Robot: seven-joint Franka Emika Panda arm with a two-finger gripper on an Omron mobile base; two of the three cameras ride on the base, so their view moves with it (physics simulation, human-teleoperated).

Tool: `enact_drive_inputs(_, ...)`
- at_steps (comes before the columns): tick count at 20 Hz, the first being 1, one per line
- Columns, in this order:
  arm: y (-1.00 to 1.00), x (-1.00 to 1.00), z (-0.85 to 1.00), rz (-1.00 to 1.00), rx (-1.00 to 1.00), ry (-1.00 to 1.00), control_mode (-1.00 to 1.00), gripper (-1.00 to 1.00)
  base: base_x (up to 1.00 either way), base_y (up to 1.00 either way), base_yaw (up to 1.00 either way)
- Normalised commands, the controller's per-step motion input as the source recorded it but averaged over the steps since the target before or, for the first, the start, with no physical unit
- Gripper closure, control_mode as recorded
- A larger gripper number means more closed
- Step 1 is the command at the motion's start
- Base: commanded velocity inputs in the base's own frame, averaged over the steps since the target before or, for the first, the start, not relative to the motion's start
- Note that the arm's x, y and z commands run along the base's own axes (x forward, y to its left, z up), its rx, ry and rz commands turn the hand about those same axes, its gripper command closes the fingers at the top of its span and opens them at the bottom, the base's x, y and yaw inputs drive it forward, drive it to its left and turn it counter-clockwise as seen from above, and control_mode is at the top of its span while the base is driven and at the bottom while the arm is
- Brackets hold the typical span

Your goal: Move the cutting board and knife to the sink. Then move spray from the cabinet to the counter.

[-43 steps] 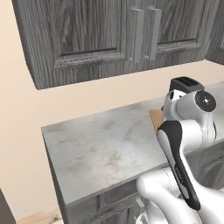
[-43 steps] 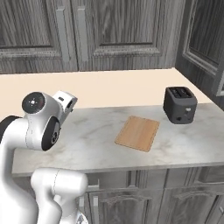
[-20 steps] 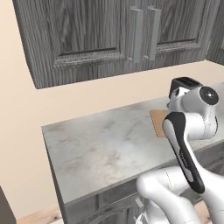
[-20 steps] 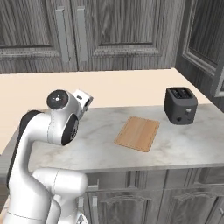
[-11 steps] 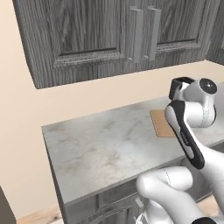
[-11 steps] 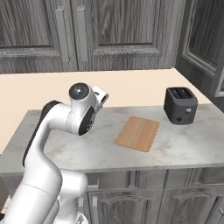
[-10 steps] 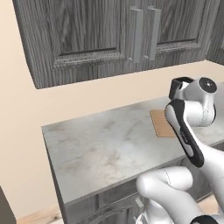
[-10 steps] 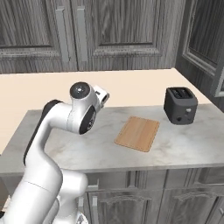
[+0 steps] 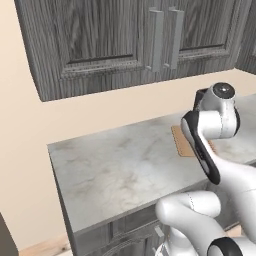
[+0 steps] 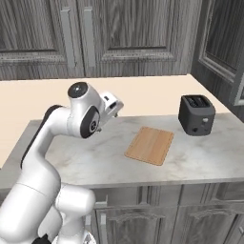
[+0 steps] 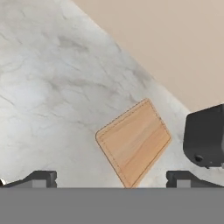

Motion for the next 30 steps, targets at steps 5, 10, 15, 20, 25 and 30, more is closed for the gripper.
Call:
enact_drive_inputs(5, 0.00, 0.00, -0.05, -0.31, 0.00, 0.00, -1.00, -1.00, 0.00, 0.00, 0.00)
enact_drive_inputs(10, 0.00, 0.00, 0.00, -0.11, 0.00, 0.00, -1.00, -1.00, 0.00, 0.00, 0.00)
enact_drive_inputs(15, -0.18, 0.00, -0.02, 0.17, 0.00, 0.00, -1.00, -1.00, 0.00, 0.00, 0.00)
enact_drive_inputs(20, -0.27, 0.00, -0.11, 0.34, 0.00, 0.01, -1.00, -1.00, 0.00, 0.00, 0.00)
enact_drive_inputs(25, -0.42, 0.02, -0.04, 0.19, 0.04, 0.00, -1.00, -1.00, 0.00, 0.00, 0.00)
enact_drive_inputs(30, -0.21, -0.01, -0.07, 0.15, 0.00, 0.00, -1.00, -1.00, 0.00, 0.00, 0.00)
